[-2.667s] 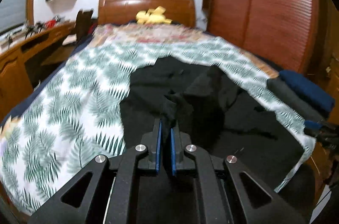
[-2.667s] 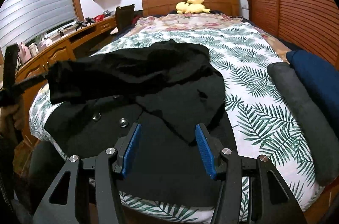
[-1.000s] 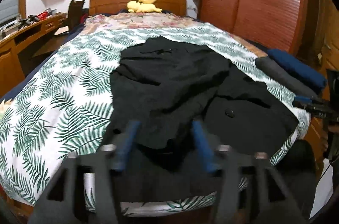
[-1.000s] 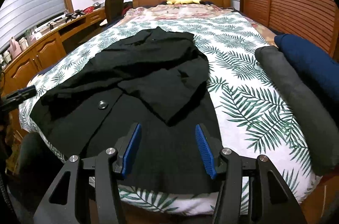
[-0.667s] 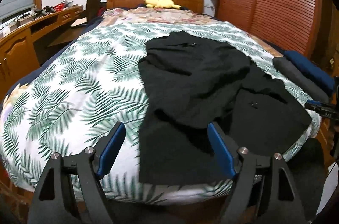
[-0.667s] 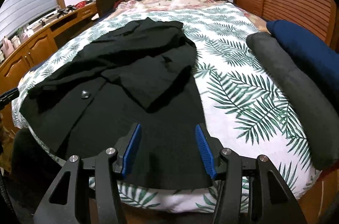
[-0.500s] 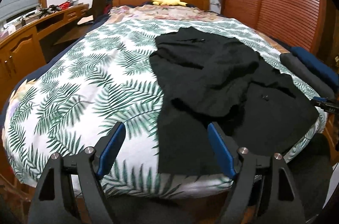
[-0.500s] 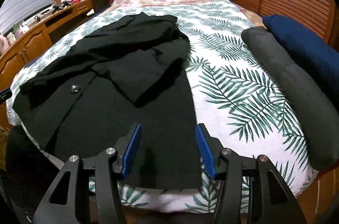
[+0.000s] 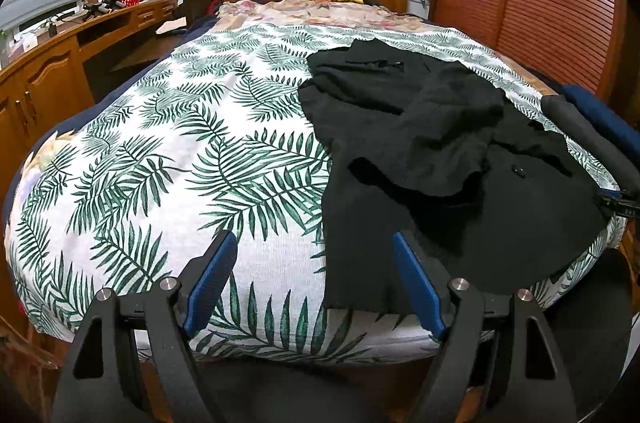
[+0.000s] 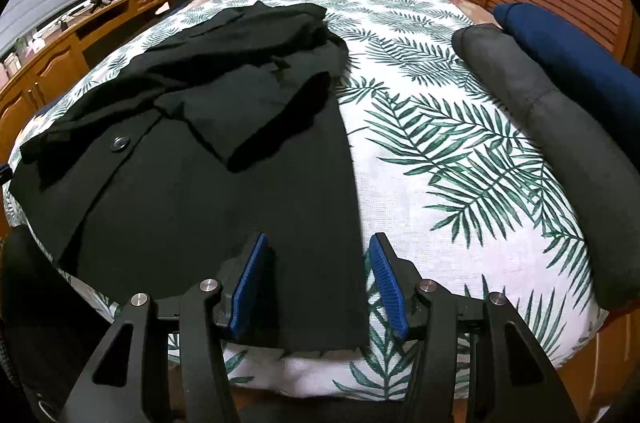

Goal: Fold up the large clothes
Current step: 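Move both tools to the coat hem and close them on it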

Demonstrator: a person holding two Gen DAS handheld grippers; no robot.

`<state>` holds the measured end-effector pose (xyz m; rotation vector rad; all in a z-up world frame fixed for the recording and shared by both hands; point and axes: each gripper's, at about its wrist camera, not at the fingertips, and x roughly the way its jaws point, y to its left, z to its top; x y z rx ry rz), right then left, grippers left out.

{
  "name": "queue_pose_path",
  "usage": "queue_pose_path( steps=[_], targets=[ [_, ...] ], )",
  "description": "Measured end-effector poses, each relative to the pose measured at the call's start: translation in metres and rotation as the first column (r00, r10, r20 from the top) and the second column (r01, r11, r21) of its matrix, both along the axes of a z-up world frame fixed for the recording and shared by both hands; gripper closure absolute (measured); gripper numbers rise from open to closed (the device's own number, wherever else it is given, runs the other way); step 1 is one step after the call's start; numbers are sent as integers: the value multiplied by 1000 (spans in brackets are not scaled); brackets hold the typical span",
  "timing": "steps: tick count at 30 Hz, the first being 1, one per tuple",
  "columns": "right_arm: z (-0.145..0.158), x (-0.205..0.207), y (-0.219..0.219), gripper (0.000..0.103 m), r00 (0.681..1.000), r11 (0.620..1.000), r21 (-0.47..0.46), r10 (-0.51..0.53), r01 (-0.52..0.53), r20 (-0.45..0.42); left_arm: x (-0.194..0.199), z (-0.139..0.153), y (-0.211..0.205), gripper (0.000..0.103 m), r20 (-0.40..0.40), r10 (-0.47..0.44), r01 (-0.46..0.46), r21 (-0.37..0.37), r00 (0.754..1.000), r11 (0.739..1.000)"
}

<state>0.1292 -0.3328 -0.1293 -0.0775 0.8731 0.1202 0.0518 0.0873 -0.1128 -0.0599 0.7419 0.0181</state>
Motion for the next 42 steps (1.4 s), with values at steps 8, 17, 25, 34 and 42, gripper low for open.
queue_pose_path(
  steps=[8,17,25,34,42],
  targets=[
    [3,-5,5,53,998,997,40,63,-64,26,2,-8,0,23,-19,6,-6,1,1000,1000],
    [-1,-5,11,53,997,997,-5,72,-72,20,3,-12,-5,23,-30,-4,4,8,1000,1000],
    [-10,2,7,53,999,998,8,55,-55,1,4,-15,-8,30,-54,-36,35,-18,998,999],
    [-10,-2,8,81,996,996,18,91,-92,18,6,-26,-16,55,-102,-79,77,-24,992,997],
    [-14,1,5,82,996,994,54,90,-90,12,4,-27,-17,69,-98,-89,86,-31,991,996]
  ],
)
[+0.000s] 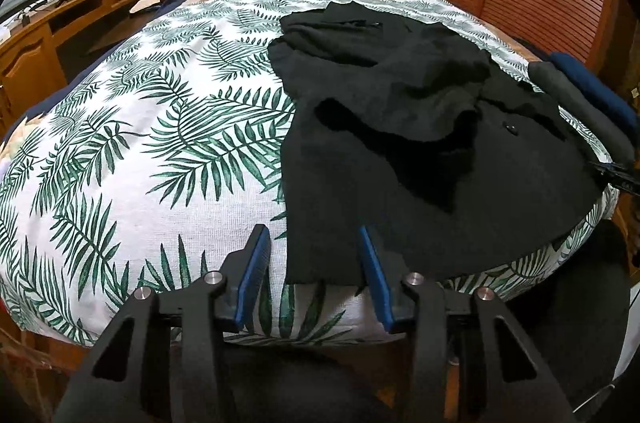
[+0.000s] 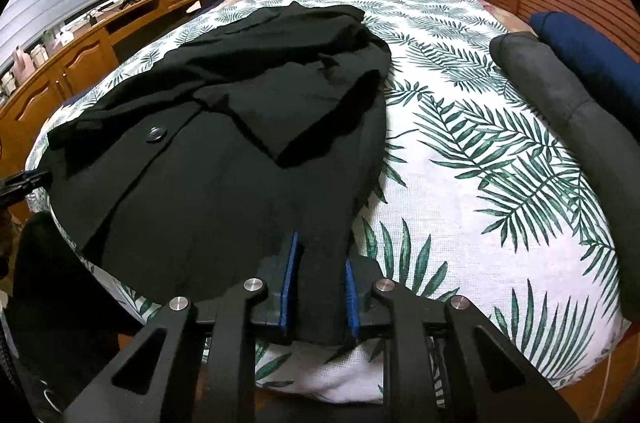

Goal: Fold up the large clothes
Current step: 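Move both tools to the coat hem and close them on it, then lift the hem with both tools and fold it up toward the collar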

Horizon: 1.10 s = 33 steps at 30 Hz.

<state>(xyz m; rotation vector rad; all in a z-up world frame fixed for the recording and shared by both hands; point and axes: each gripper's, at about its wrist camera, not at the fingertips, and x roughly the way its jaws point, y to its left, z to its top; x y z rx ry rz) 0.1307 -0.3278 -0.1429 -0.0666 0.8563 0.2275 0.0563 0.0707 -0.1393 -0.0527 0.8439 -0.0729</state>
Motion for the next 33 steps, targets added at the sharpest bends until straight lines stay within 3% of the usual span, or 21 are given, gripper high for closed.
queue_pose_path(
  steps=[1,2,4,11,18,28,33],
  targets=[
    [1,0,0,85,1000,1000,-1,2,-2,1,0,1,0,85,-2,-13,13,-16,1000,1000],
    [2,0,1,88,1000,1000,-2,5,-5,6,0,2,0,93,-5,-13,13,-22,1000,1000],
    [10,-1,2,91,999,1000,8,17,-17,28,-2,8,-2,98,6,-23,23,-19,1000,1000],
    [63,-12,-1,94,986,996,82,21,-35,165,-16,57,5,98,125,-17,23,-47,992,999],
    [112,-41,-7,94,965,988,136,34,-72,260,-37,113,16,99,250,19,-6,-53,968,999],
    [179,-128,-13,94,922,988,79,92,-131,377,-97,191,18,99,420,17,-5,-29,907,1000],
    [193,-175,-22,94,894,982,76,122,-170,430,-118,210,18,99,467,18,-13,-14,884,1000]
  ],
)
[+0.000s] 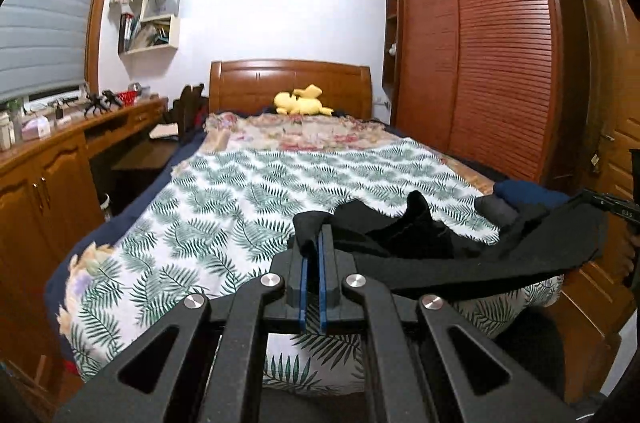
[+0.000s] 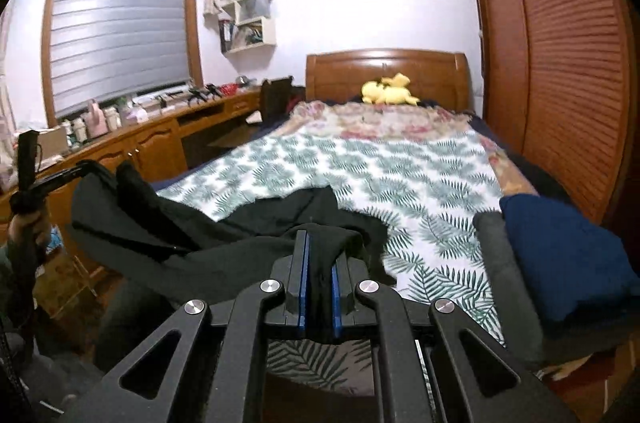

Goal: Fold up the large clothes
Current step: 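Lift the hem with both tools and fold it up toward the collar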

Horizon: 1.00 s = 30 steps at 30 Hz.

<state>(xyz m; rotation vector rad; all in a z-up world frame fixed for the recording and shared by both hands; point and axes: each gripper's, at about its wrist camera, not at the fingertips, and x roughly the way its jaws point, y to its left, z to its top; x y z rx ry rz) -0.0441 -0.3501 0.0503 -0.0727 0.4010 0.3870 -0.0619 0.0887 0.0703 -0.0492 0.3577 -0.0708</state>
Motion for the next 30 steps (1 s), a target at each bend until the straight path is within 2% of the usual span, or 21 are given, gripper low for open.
queue_pose_path(
  steps=[3,8,15,24,30],
  targets=[
    [-18,3,3,94,1000,999,-45,9,-10,-12,12,-5,4,99,-26,12,-11,10,1000,1000],
    [-42,45,10,94,997,997,-77,-15,9,-81,55,-28,7,99,-106,22,-23,-2,994,1000],
    [-64,136,26,94,993,991,-122,-65,52,-102,131,-54,9,98,-153,47,-40,50,987,998],
    [-83,272,58,93,988,985,-131,-121,108,-98,232,-57,21,98,-150,88,-80,60,985,995],
    [-102,352,79,93,975,979,-127,-175,158,-135,296,-60,21,98,-164,110,-98,83,980,992]
  ],
)
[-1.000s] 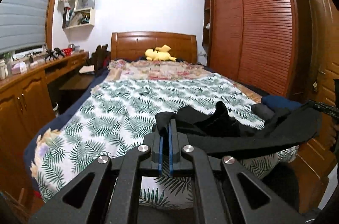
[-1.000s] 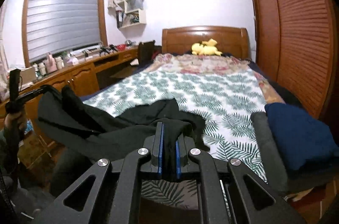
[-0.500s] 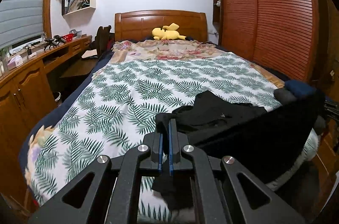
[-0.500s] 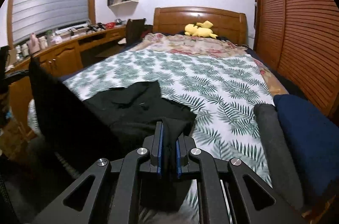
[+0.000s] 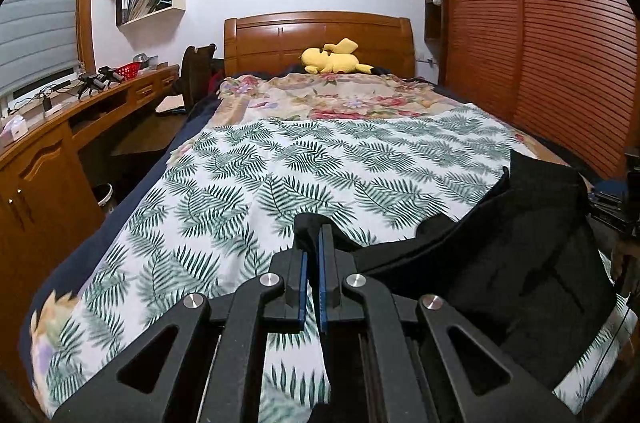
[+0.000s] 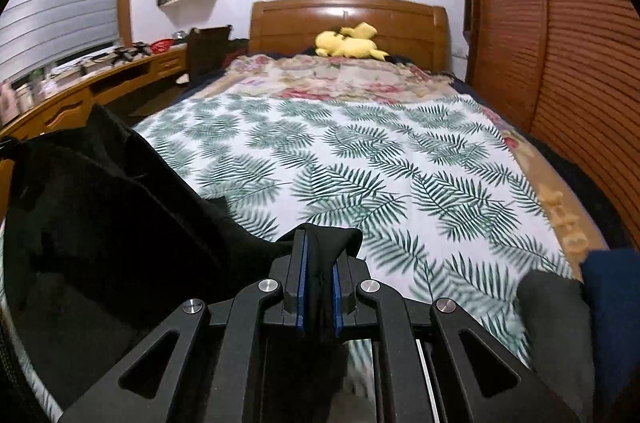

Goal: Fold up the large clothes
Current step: 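Lift the hem with both tools and fold it up toward the collar, then lay the folded hem on the coat and open both tools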

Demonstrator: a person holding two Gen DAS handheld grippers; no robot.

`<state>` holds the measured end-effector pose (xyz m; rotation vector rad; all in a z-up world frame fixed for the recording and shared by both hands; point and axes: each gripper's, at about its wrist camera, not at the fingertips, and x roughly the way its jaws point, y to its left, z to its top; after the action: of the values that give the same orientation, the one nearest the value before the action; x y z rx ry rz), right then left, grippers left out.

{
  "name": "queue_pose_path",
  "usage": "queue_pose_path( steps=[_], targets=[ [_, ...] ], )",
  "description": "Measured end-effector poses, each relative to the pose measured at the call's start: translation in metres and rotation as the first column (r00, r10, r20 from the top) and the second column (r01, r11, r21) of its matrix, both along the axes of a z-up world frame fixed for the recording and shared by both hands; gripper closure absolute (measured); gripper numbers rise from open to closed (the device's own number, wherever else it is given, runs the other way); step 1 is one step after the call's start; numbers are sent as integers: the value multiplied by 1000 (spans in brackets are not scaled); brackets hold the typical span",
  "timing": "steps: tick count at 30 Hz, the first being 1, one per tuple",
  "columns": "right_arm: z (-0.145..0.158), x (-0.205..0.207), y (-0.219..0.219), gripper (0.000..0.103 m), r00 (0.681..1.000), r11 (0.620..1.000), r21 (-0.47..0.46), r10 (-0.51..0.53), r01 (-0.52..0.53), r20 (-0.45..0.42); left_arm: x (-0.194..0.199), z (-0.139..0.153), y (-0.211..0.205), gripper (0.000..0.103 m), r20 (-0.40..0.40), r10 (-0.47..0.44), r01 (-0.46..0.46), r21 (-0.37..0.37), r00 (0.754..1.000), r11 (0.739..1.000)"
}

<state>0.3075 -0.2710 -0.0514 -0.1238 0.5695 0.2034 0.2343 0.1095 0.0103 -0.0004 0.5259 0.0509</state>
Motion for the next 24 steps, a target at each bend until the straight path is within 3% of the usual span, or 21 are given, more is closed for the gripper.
queue_pose_path(
  steps=[7,9,10,11,12,13,14,19,24],
  targets=[
    [-21,55,20,93,995,998,-45,-57,53,-85,47,-16,3,96,-34,16,-18,-54,999,998],
    [-27,62,26,87,991,999,-27,-49,46,-125,44,-21,-4,84,-24,6,-7,-57,1000,998],
    [-28,68,27,83,990,999,-20,-40,38,-139,43,-22,-9,65,-14,2,-3,-46,1000,999],
    [-26,71,29,74,989,999,-24,-41,38,-140,40,-24,-13,52,-4,-6,6,-38,1000,999],
    [-24,70,31,65,990,998,-34,-53,48,-129,37,-26,-19,45,1,-19,19,-34,1000,999],
    [-20,66,33,47,992,998,-40,-59,55,-115,33,-31,-25,34,-5,-30,30,-32,1000,999],
    [-17,69,36,38,993,998,-40,-61,57,-104,32,-34,-28,27,-8,-37,36,-34,999,999],
    [-21,65,39,37,984,999,-51,-22,14,-174,16,-55,-52,26,-44,-111,107,-78,993,991],
    [-36,86,35,37,965,998,-51,-42,29,-261,6,-70,-68,26,-64,-174,167,-107,983,980]
  ],
)
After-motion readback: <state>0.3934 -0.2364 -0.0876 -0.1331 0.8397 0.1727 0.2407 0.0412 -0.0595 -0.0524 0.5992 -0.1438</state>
